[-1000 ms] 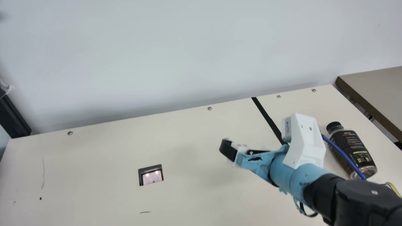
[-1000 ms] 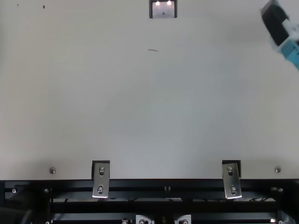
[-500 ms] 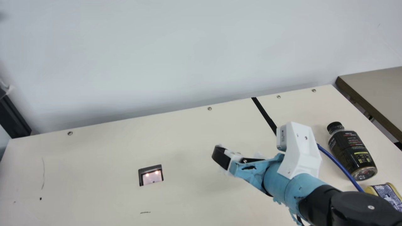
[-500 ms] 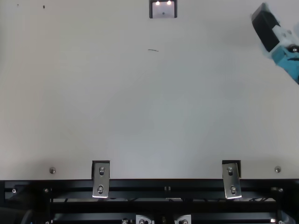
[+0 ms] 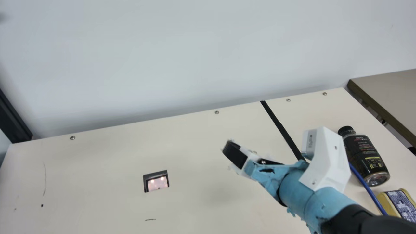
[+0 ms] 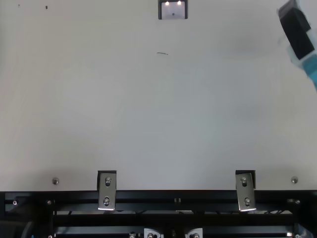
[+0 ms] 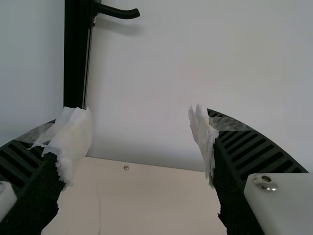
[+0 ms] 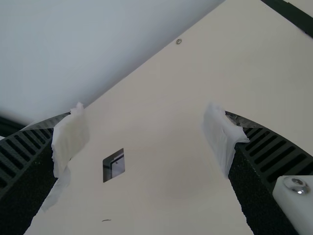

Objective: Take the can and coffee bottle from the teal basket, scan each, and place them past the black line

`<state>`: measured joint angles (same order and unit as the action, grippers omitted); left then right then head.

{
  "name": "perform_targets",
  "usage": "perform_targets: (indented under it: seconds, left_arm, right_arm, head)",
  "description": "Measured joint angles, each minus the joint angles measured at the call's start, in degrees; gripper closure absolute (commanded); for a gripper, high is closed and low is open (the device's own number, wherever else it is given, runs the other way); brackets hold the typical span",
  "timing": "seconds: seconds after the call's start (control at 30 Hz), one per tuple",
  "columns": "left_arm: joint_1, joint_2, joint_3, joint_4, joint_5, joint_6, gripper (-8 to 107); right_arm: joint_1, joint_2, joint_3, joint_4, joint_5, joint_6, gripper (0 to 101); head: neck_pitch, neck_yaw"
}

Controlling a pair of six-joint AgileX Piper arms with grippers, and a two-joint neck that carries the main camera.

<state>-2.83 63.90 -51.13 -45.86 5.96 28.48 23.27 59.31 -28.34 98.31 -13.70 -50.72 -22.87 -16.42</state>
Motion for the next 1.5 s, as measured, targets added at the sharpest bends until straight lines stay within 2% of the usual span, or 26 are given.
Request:
perform_targets:
  seconds: [0.1,0.37,0.57,0.77,0.87,1.0,1.13,1.27,1.4,1.5]
  left_arm:
    - [0.86,-3.82,2.06,0.87,2.11,-0.22,9]
    - [2.68,-12.13,7.40,-0.11,7.44,2.53,9]
    - [3.79,-17.64,11.22,-1.85,9.49,5.99,9]
    - [3.79,-17.92,11.24,-1.85,9.55,5.99,9]
    - [3.79,-17.92,11.24,-1.85,9.42,5.99,9]
    - [3.79,-17.92,11.24,-1.85,9.32,5.99,9]
    - [3.79,-17.92,11.24,-1.85,9.32,5.99,9]
    - [3.79,-17.92,11.24,-1.85,9.32,5.99,9]
    - [3.79,-17.92,11.24,-1.85,9.32,5.99,9]
    - [3.79,-17.92,11.24,-1.85,9.32,5.99,9]
  right_arm:
    - [3.39,-3.41,1.14,1.86,-3.22,0.64,0]
    - [12.72,-11.31,3.53,1.98,-12.92,8.66,0]
    - [19.19,-15.28,4.39,1.93,-20.73,10.54,0]
    - [19.96,-15.20,4.59,1.65,-22.14,10.74,0]
    - [19.61,-13.26,4.53,-0.07,-22.76,12.11,0]
    - [16.63,-9.88,3.72,-4.11,-22.38,12.30,0]
    - [10.81,-5.90,2.17,-10.71,-19.34,12.74,0]
    - [3.04,-1.54,-0.74,-20.72,-16.61,13.69,0]
    - [-4.94,3.28,-4.70,-32.66,-13.92,17.83,0]
    - [-11.06,7.31,-8.38,-41.89,-13.54,22.41,0]
  head:
    - [0.00,0.00]
    - [-0.29,0.00]
    - [-0.29,0.00]
    - [0.00,0.00]
    - [0.00,0.00]
    - [-0.29,0.00]
    - [0.00,0.00]
    - [0.00,0.00]
    - [-0.29,0.00]
    - [-0.29,0.00]
